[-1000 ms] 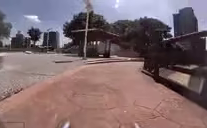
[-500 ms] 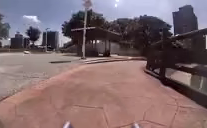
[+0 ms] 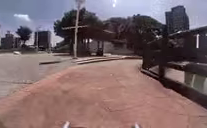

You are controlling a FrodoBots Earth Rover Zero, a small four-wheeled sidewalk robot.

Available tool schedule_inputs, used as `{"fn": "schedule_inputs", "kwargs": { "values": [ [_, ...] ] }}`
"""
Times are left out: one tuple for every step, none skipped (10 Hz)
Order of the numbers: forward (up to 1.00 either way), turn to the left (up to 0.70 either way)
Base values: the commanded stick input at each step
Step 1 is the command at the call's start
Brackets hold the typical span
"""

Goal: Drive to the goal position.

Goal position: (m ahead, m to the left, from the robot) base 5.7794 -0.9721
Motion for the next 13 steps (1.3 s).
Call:
{"fn": "schedule_inputs", "kwargs": {
  "values": [
    [0.7,0.0],
    [0.7,0.0],
    [0.7,0.0],
    [0.7,0.0],
    [0.7,0.0],
    [0.7,-0.12],
    [0.7,-0.35],
    [0.7,-0.35],
    [0.7,-0.35],
    [0.7,-0.35],
    [0.7,-0.33],
    [0.7,-0.01],
    [0.7,0.0]
  ]
}}
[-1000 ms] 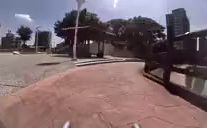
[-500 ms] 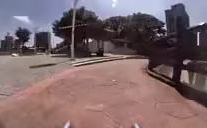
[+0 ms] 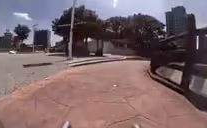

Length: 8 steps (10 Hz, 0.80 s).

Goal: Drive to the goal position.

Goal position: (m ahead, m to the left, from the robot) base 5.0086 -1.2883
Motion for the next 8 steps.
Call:
{"fn": "schedule_inputs", "kwargs": {
  "values": [
    [0.7,0.0],
    [0.7,0.0],
    [0.7,0.0],
    [0.7,0.0],
    [0.7,-0.11],
    [0.7,-0.35],
    [0.7,-0.35],
    [0.7,-0.35]
  ]
}}
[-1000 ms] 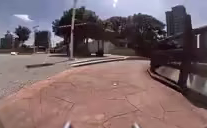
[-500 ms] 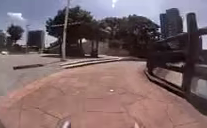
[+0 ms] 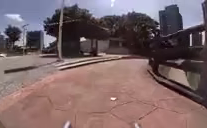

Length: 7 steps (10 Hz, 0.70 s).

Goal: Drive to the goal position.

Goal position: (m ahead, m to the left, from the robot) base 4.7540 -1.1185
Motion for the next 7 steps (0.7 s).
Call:
{"fn": "schedule_inputs", "kwargs": {
  "values": [
    [0.7,-0.35],
    [0.7,-0.35],
    [0.7,-0.35],
    [0.7,-0.11],
    [0.7,0.0],
    [0.7,0.0],
    [0.7,0.0]
  ]
}}
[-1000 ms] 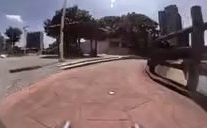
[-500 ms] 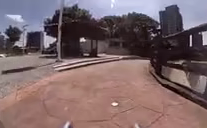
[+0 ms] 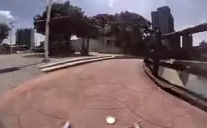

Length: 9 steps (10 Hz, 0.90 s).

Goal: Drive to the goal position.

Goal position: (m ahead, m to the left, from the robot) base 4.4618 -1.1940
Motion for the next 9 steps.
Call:
{"fn": "schedule_inputs", "kwargs": {
  "values": [
    [0.7,0.0],
    [0.7,-0.02],
    [0.7,-0.35],
    [0.7,-0.35],
    [0.7,-0.35],
    [0.7,-0.35],
    [0.7,-0.35],
    [0.7,-0.11],
    [0.7,0.0]
  ]
}}
